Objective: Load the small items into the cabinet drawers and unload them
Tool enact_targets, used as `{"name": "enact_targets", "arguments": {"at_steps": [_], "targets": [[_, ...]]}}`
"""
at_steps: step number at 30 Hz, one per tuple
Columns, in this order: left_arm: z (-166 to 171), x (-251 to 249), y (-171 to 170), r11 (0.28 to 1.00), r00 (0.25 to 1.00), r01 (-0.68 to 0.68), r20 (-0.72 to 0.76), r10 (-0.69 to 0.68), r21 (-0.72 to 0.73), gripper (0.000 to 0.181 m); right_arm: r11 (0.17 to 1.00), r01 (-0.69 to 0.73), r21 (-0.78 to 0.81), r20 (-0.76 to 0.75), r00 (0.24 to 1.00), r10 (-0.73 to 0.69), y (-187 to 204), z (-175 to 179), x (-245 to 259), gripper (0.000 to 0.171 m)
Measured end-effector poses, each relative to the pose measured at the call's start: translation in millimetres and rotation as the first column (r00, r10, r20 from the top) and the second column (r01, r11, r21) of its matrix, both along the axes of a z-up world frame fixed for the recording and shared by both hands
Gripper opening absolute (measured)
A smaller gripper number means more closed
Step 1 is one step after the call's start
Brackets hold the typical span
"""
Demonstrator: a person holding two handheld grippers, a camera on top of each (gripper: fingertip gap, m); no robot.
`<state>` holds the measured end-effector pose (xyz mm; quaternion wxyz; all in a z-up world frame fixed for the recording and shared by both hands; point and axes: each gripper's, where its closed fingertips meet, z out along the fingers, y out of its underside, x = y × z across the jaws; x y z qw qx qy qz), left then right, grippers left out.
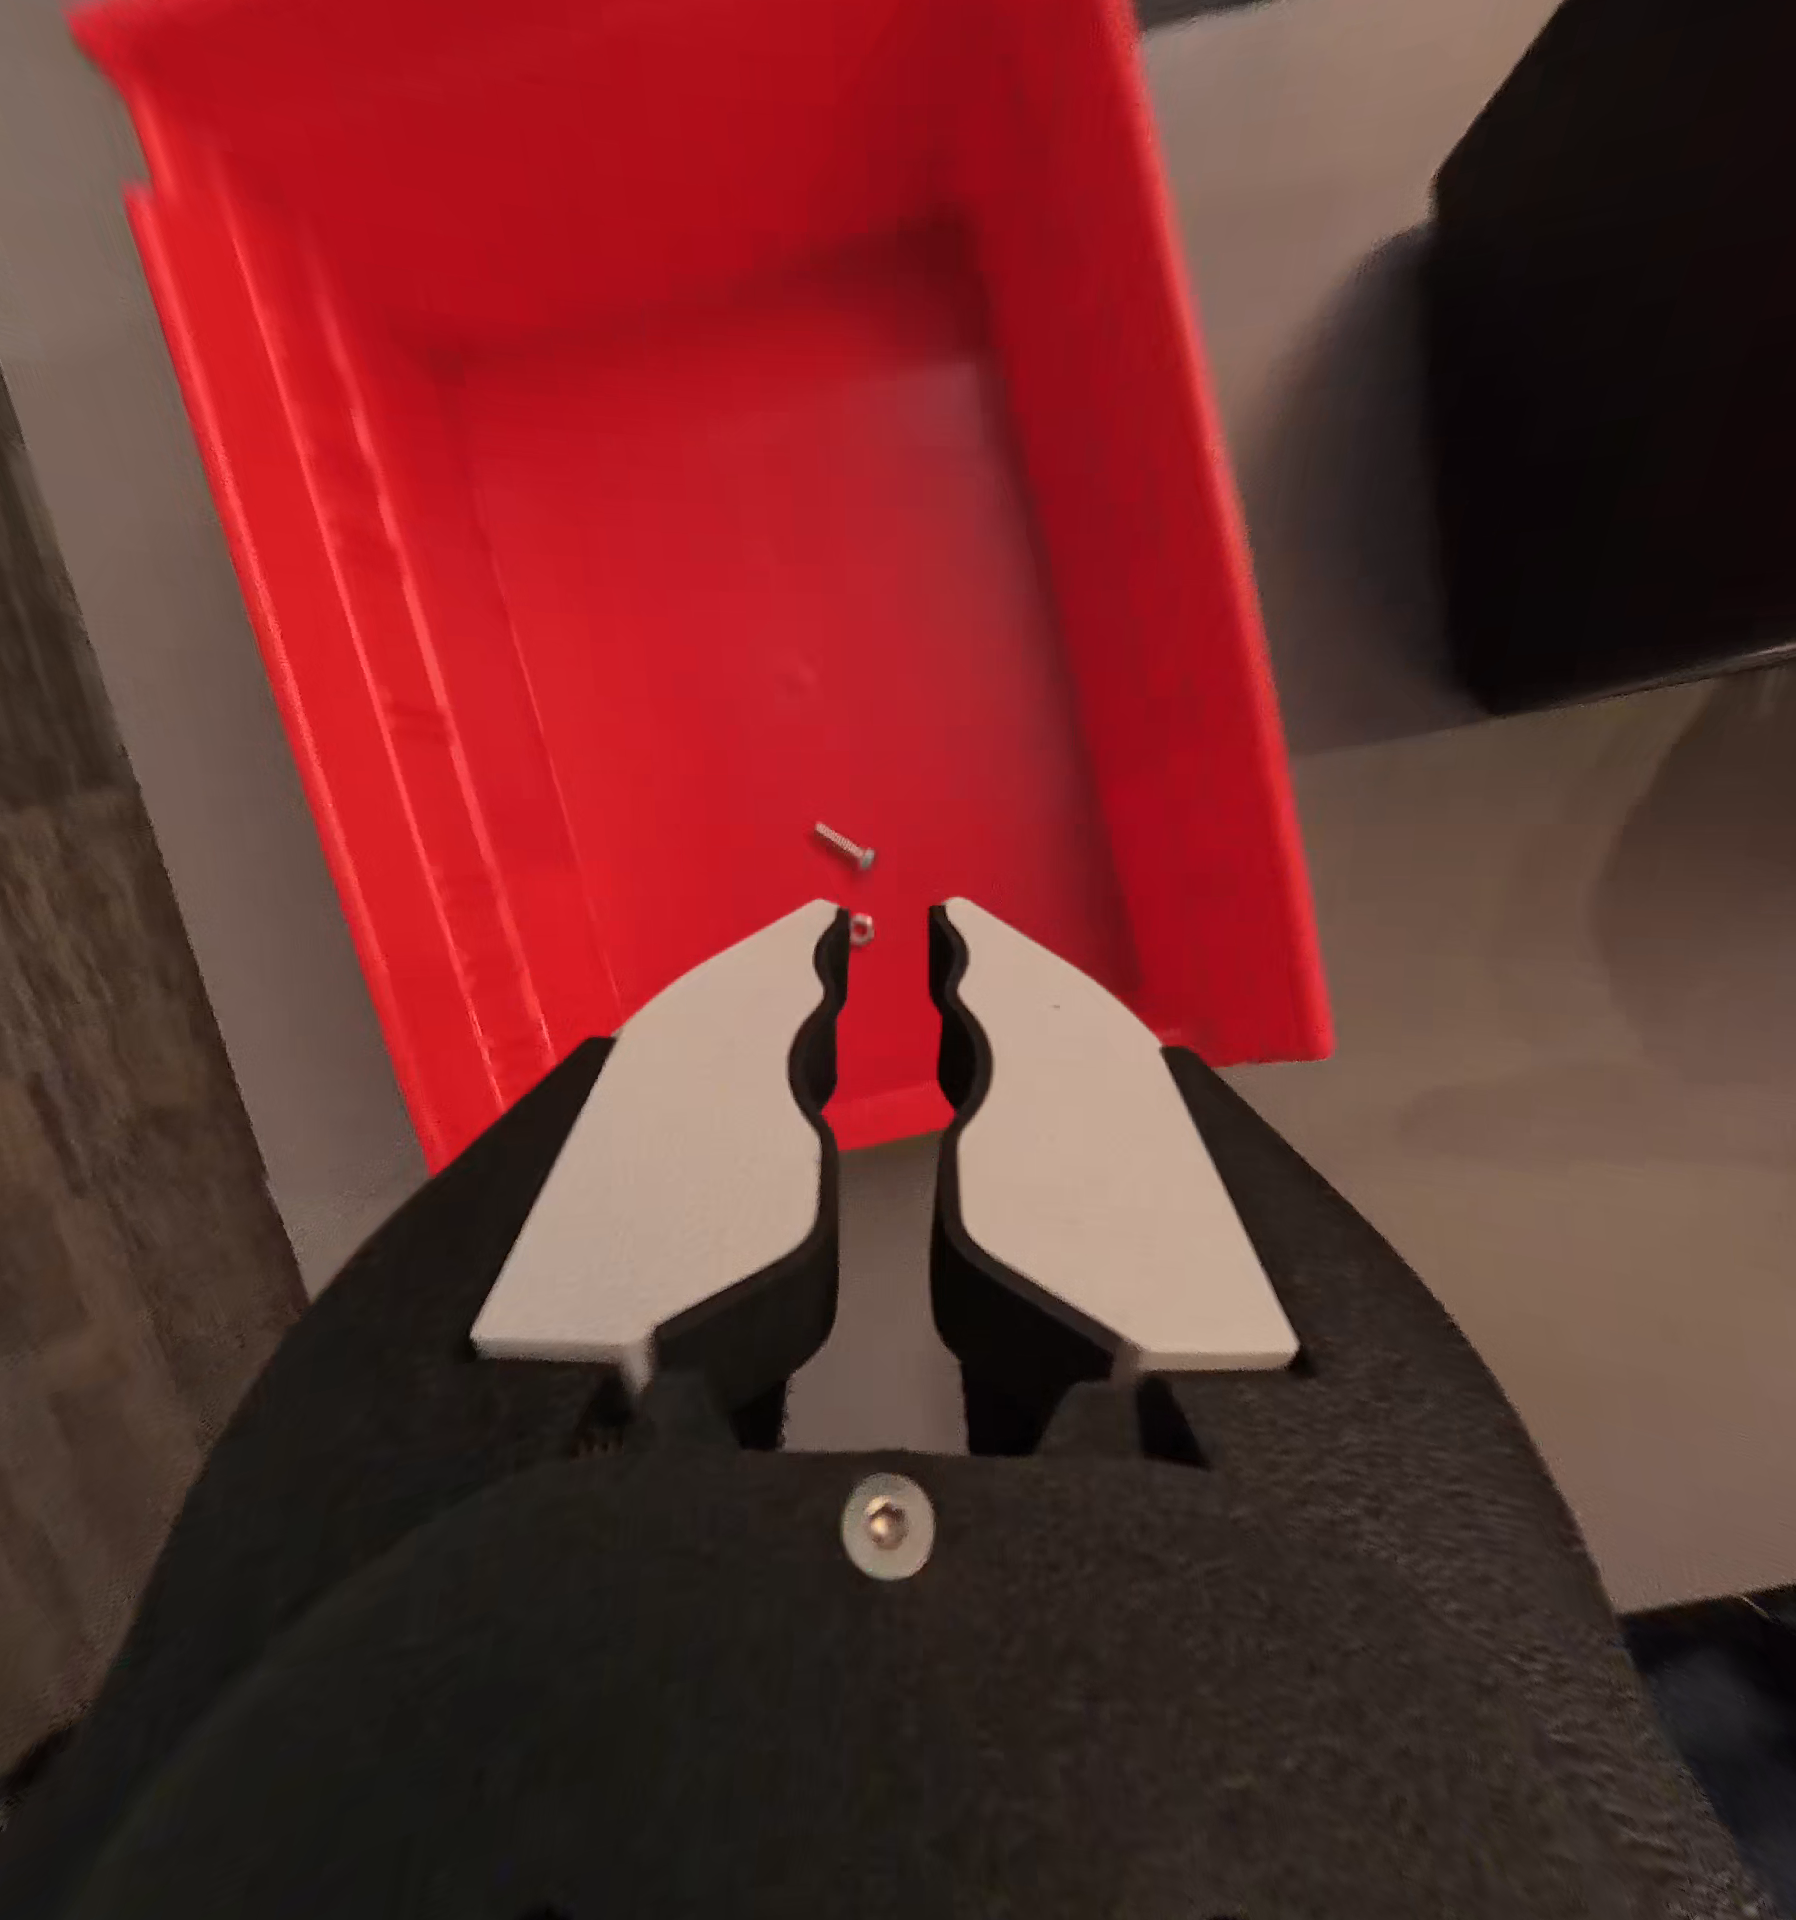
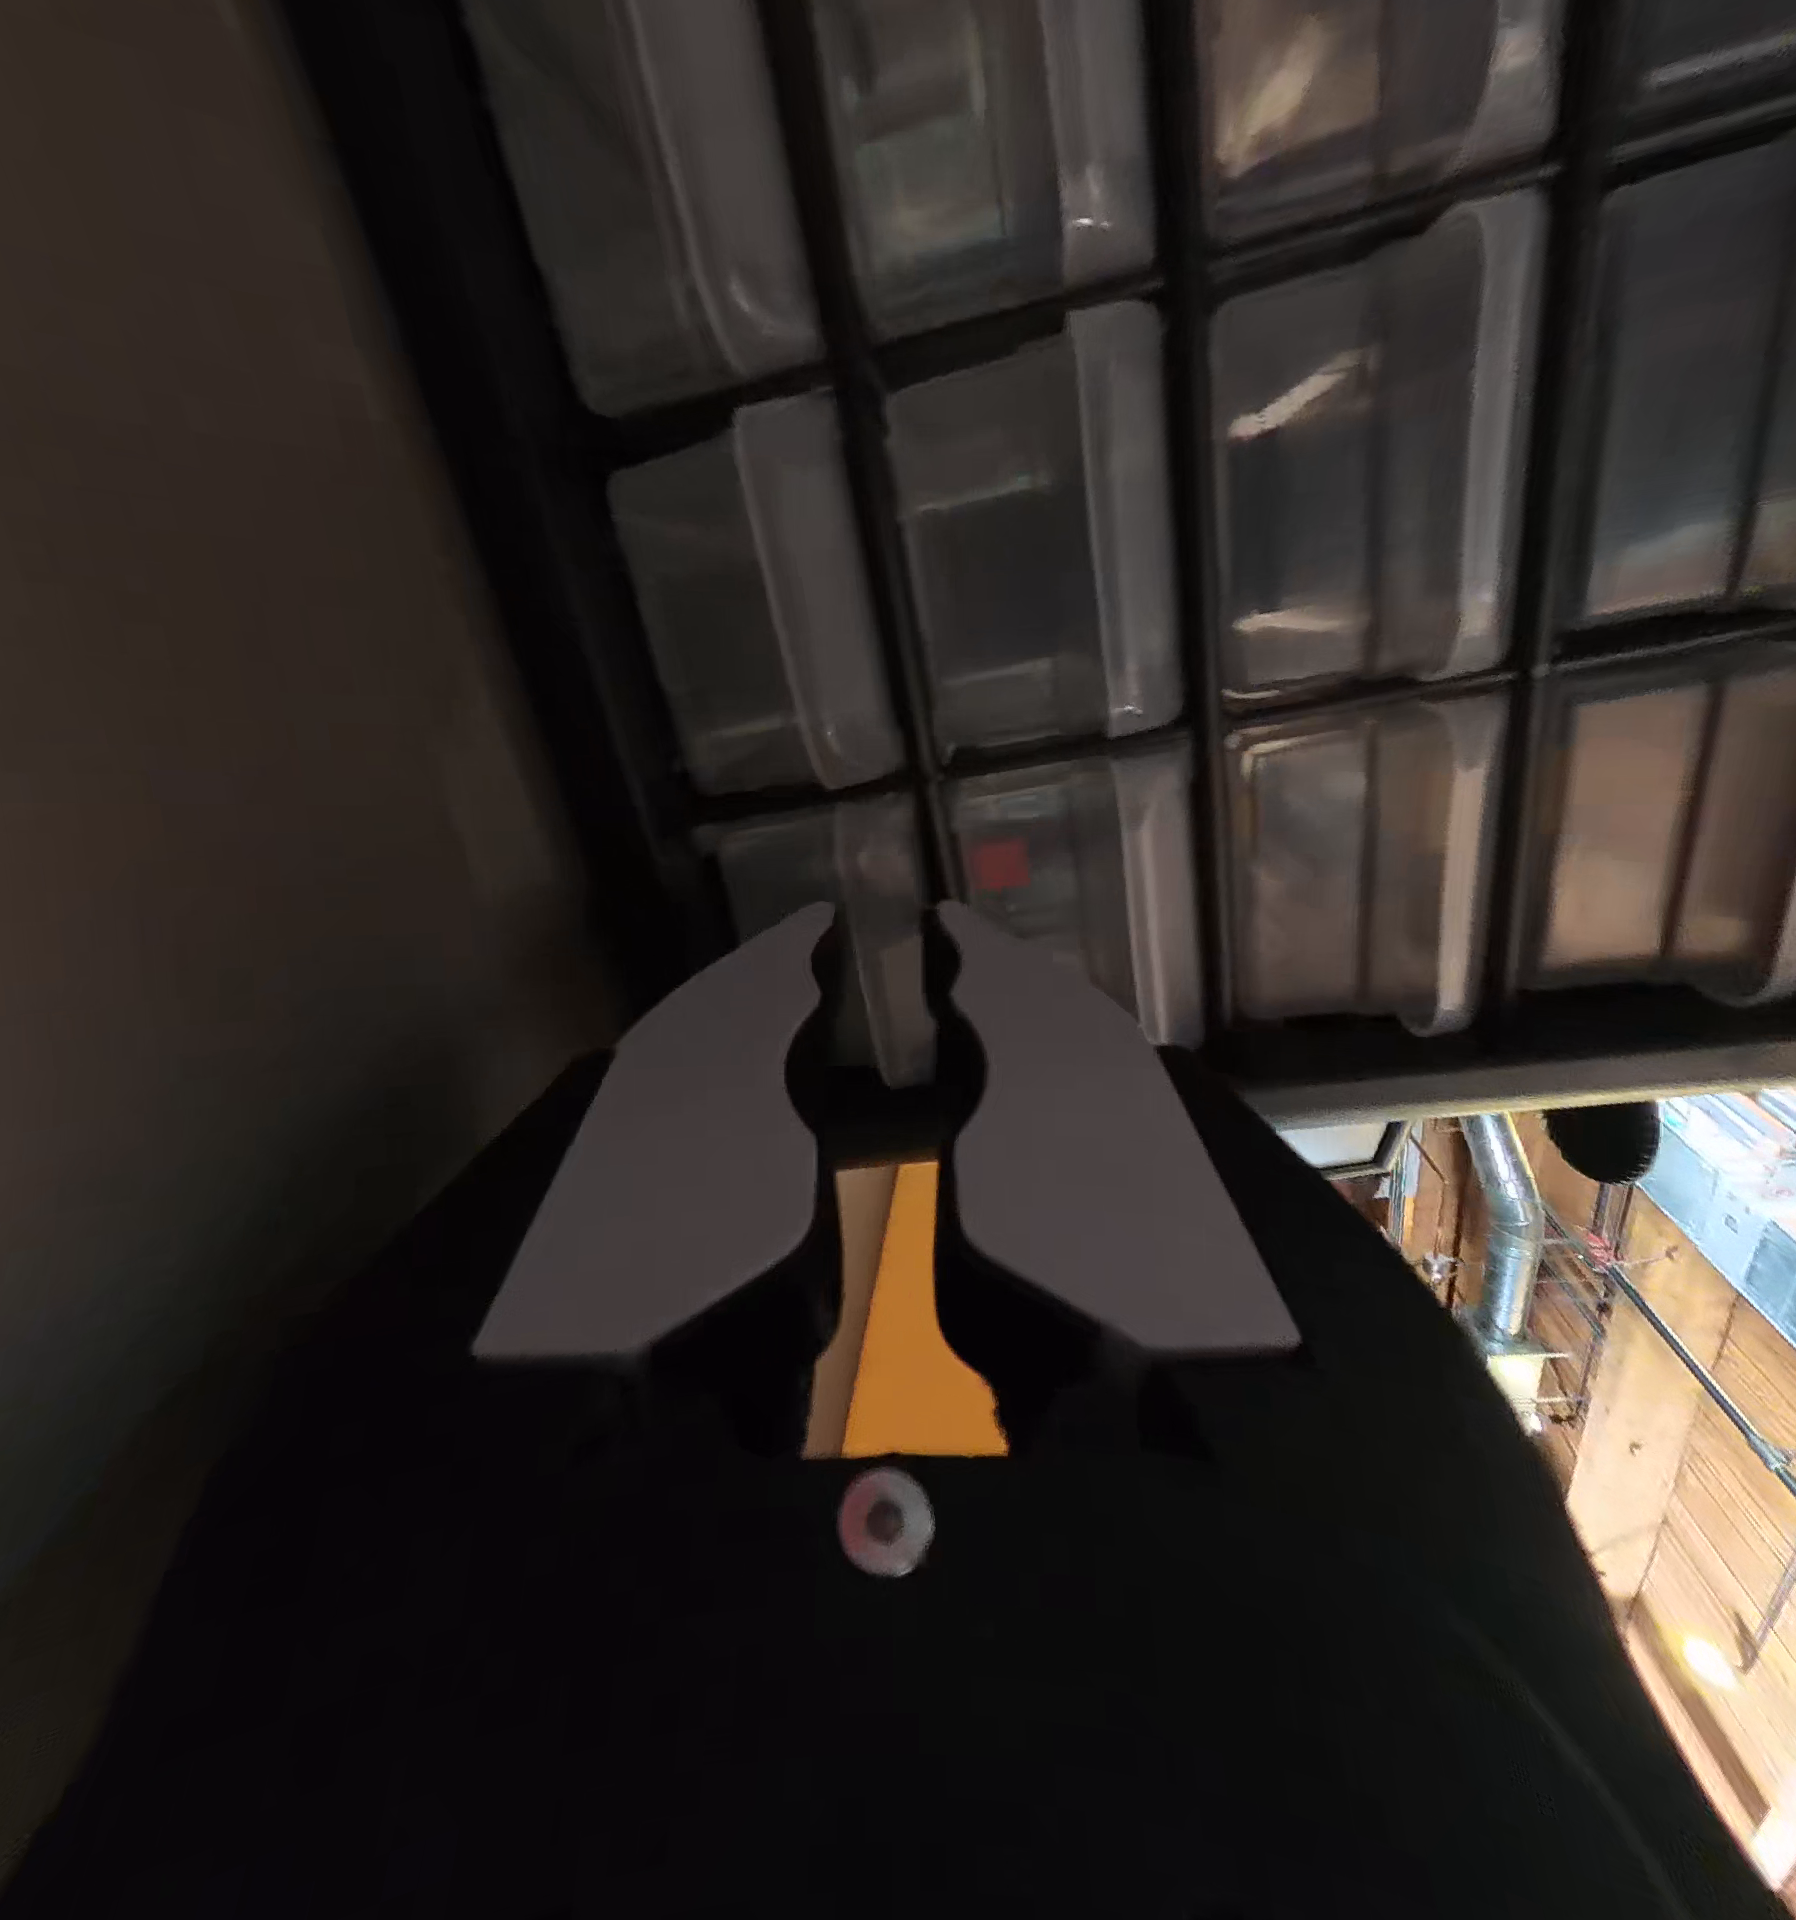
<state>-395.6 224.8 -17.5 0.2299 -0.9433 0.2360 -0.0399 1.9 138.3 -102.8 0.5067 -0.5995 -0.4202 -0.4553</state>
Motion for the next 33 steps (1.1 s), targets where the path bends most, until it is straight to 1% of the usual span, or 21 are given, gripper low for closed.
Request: {"name": "enact_targets", "arguments": {"at_steps": [5, 13, 18, 24, 26, 33], "targets": [[-43, -19, -6, 0.976, 0.998, -0.057, 0.009, 0.061, -0.211, 0.018, 1.000, 0.007, -0.009, -0.007, 1.000, -0.007, -3, 0, 1, 0.014], [-95, -20, 5, 0.920, 0.996, -0.086, -0.007, 0.090, -0.381, 0.021, 0.999, -0.008, -0.043, -0.013, 1.000, 0.007, -26, 0, -8, 0.014], [-116, -12, 16, 0.898, 0.993, -0.107, 0.004, 0.120, -0.426, 0.021, 0.999, -0.012, -0.049, -0.008, 1.000, 0.012, -35, 0, -14, 0.014], [-132, -9, 16, 0.867, 0.991, -0.119, -0.003, 0.134, -0.484, 0.016, 0.998, -0.006, -0.058, -0.019, 1.000, 0.005, -45, 0, -14, 0.014], [-134, -9, 18, 0.867, 0.991, -0.123, -0.011, 0.134, -0.484, 0.012, 0.998, -0.007, -0.058, -0.021, 1.000, 0.006, -47, 0, -15, 0.014], [-134, -8, 19, 0.880, 0.995, -0.098, -0.038, 0.091, -0.465, 0.012, 0.998, -0.006, -0.061, -0.035, 0.999, 0.004, -51, 0, -14, 0.014]]}}
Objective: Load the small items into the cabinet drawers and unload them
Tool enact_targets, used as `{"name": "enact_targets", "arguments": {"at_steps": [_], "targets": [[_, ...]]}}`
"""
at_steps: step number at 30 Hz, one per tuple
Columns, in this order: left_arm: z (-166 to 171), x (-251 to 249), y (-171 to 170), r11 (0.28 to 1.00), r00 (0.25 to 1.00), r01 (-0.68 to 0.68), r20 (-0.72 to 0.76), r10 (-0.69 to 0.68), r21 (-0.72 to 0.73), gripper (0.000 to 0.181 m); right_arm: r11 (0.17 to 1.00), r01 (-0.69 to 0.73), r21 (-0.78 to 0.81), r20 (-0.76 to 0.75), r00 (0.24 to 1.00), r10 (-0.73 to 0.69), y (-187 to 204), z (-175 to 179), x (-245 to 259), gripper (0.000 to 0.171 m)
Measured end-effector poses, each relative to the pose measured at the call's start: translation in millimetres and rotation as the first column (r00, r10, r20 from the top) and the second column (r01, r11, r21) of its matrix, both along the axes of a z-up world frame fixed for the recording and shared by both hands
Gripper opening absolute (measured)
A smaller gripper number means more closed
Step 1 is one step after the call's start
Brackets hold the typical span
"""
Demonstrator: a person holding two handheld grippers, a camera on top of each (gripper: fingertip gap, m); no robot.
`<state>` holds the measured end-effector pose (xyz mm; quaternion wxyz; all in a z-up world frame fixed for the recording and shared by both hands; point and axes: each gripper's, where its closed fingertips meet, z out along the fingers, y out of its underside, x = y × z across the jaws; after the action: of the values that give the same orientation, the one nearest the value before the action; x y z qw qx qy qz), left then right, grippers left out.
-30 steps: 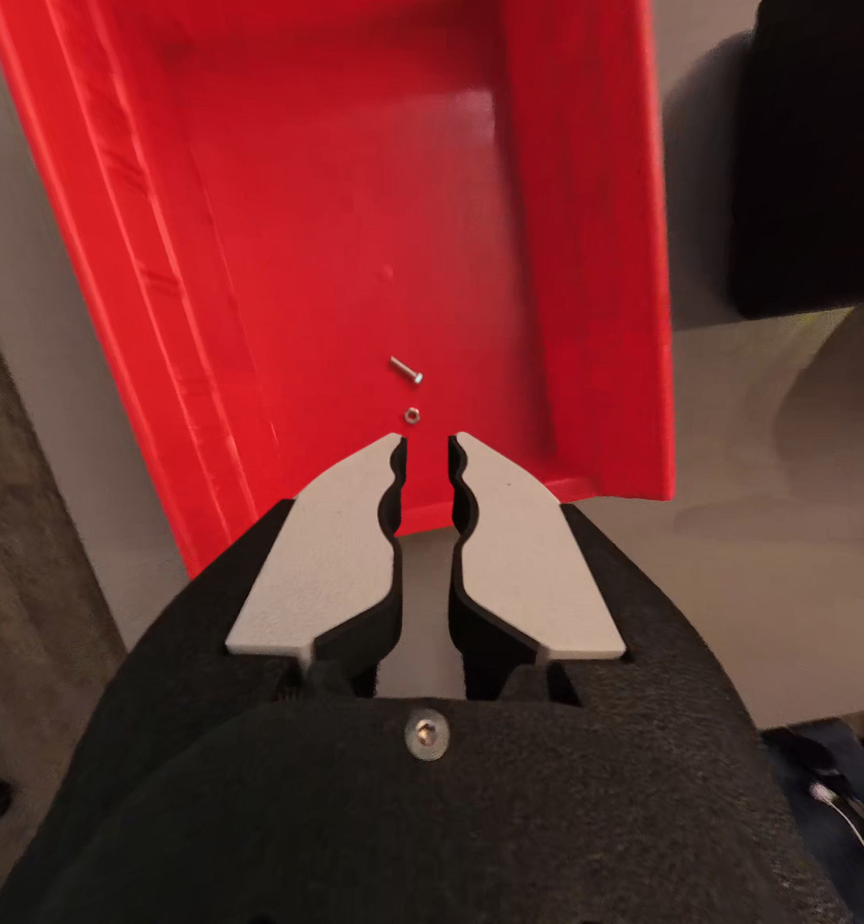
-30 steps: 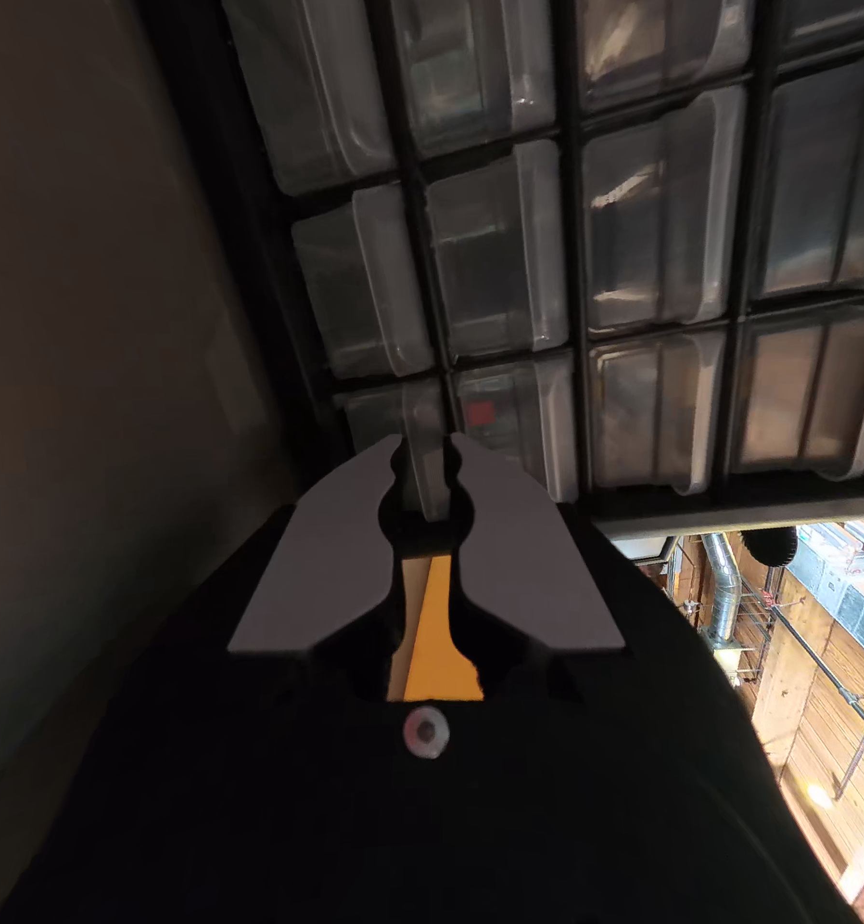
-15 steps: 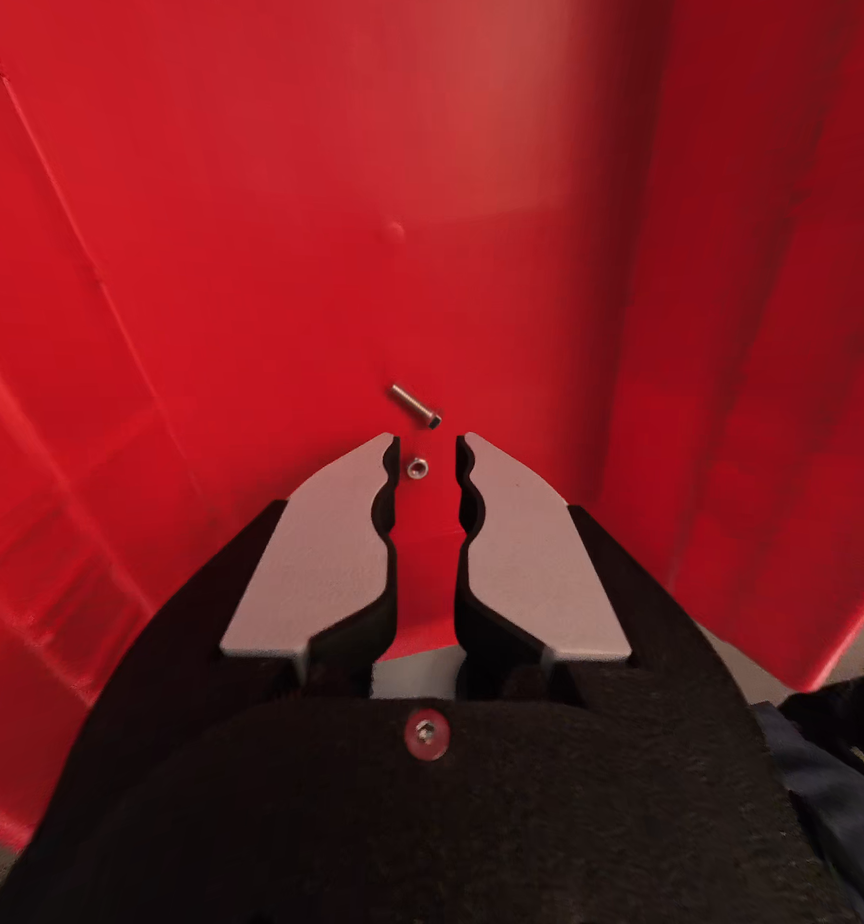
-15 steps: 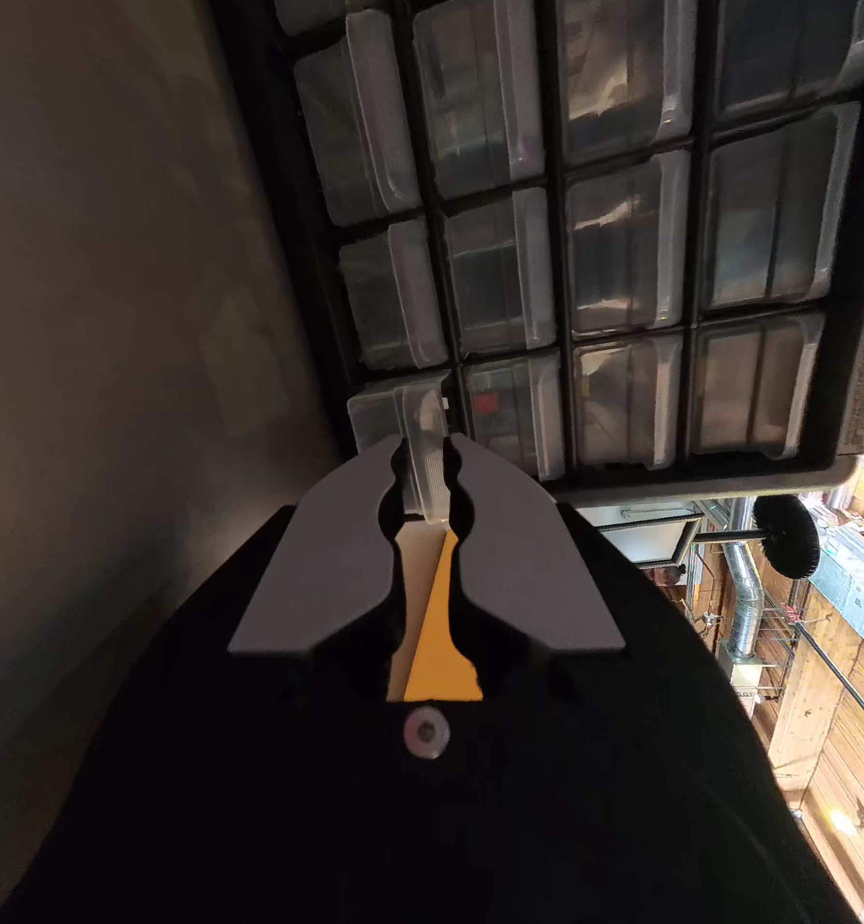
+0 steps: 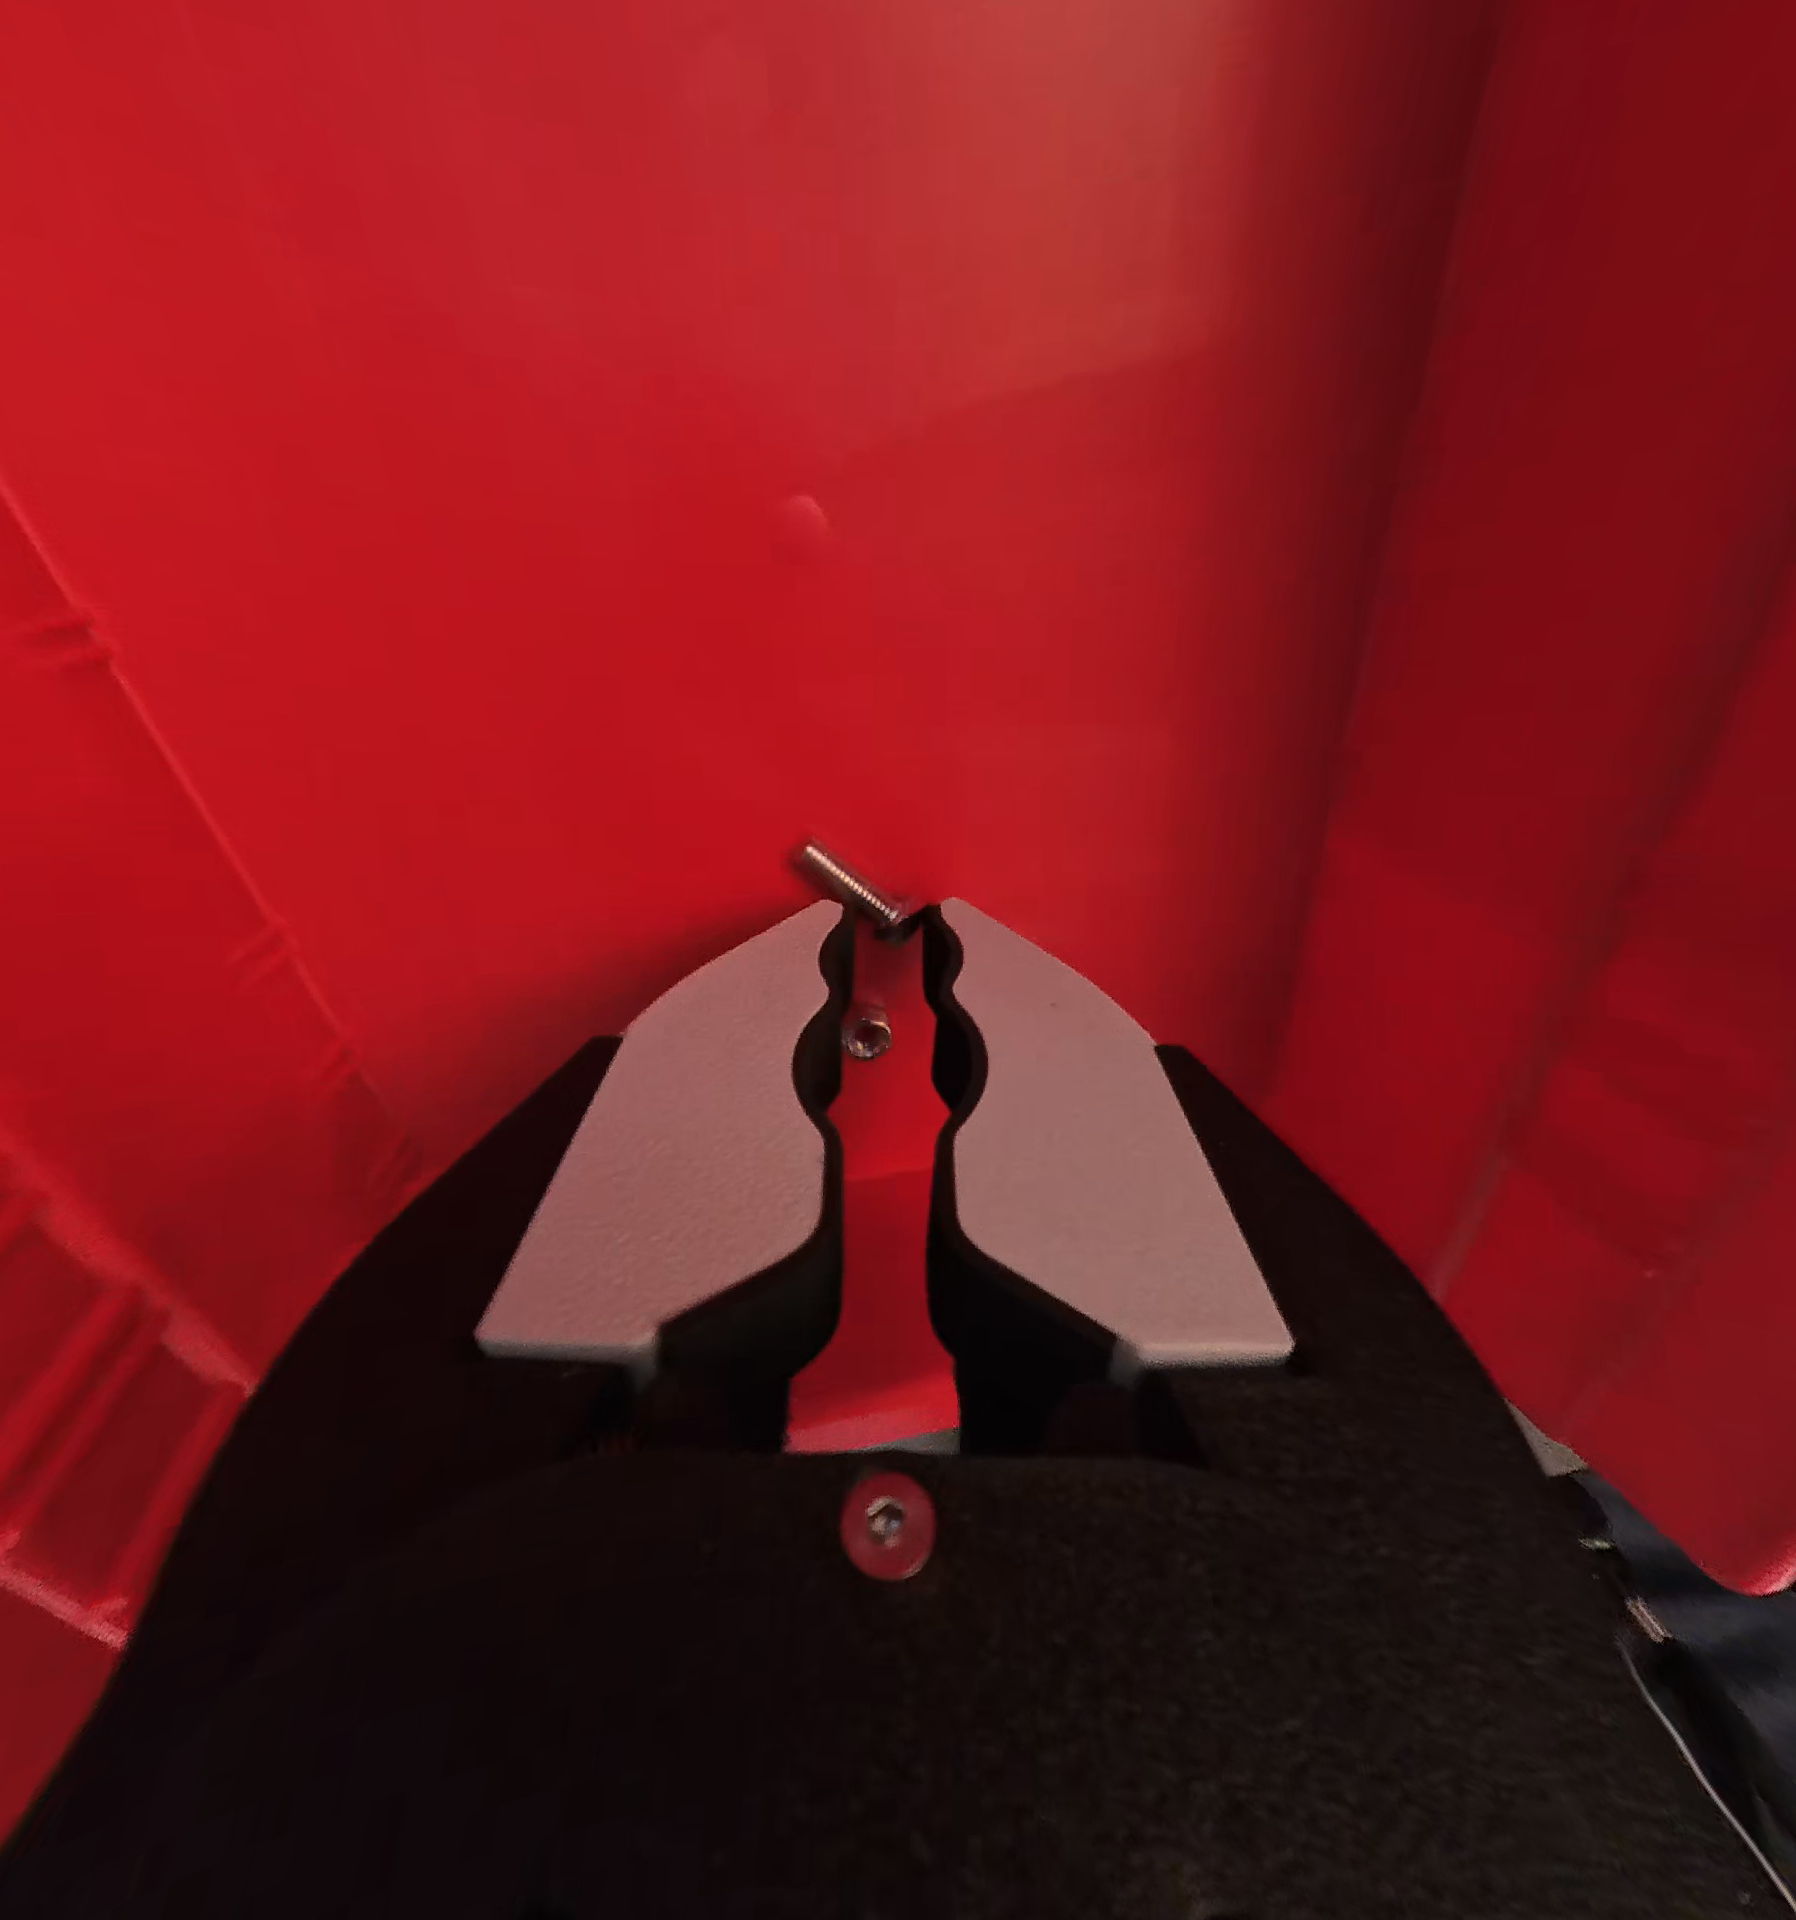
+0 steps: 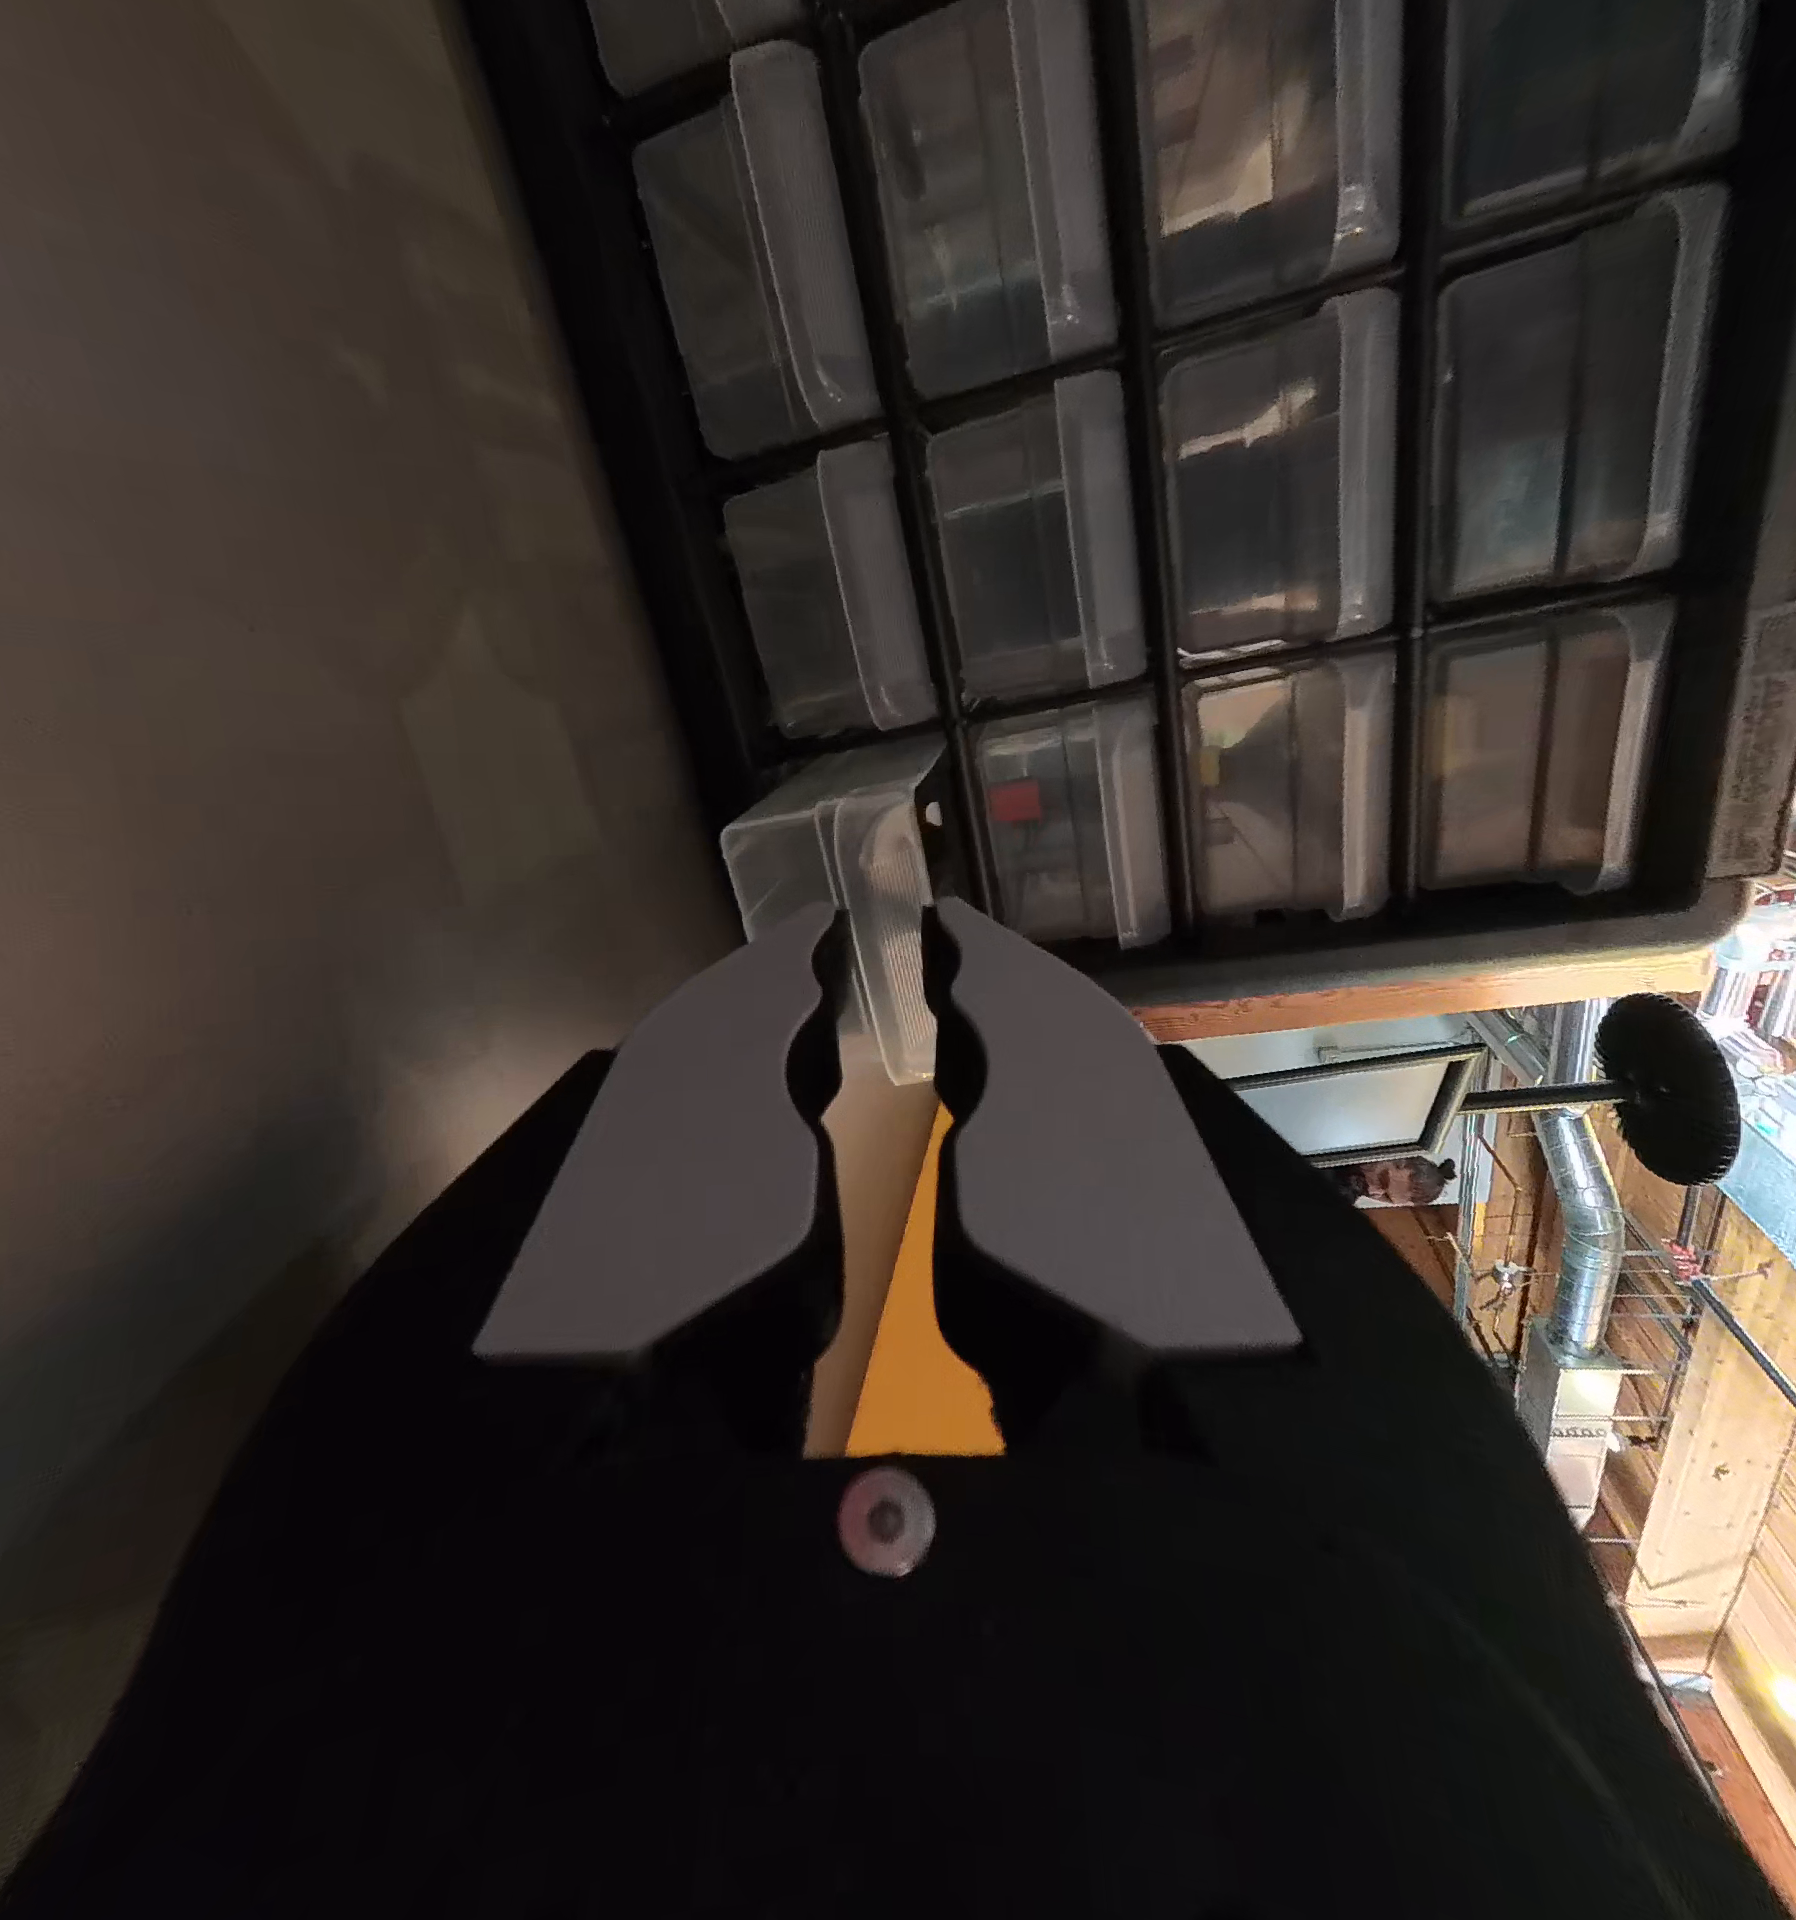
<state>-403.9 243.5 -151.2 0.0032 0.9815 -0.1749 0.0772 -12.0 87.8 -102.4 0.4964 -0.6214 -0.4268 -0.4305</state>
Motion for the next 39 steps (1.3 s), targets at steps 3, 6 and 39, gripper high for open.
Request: {"name": "enact_targets", "arguments": {"at_steps": [3, 6, 39], "targets": [[1, 0, -1, 1.000, 1.000, 0.010, 0.008, -0.010, 0.004, 0.011, 1.000, 0.000, -0.003, -0.006, 1.000, 0.000, -1, 0, 1, 0.014], [10, 0, -3, 1.000, 0.999, 0.015, 0.034, -0.016, 0.026, 0.011, 1.000, -0.003, -0.007, -0.007, 1.000, 0.003, -2, -1, 0, 0.014], [78, 390, -177, 0.354, 0.404, 0.895, -0.158, -0.901, 0.271, 0.010, 0.999, -0.036, 0.003, -0.021, 0.999, 0.036, -31, 0, -11, 0.014]]}}
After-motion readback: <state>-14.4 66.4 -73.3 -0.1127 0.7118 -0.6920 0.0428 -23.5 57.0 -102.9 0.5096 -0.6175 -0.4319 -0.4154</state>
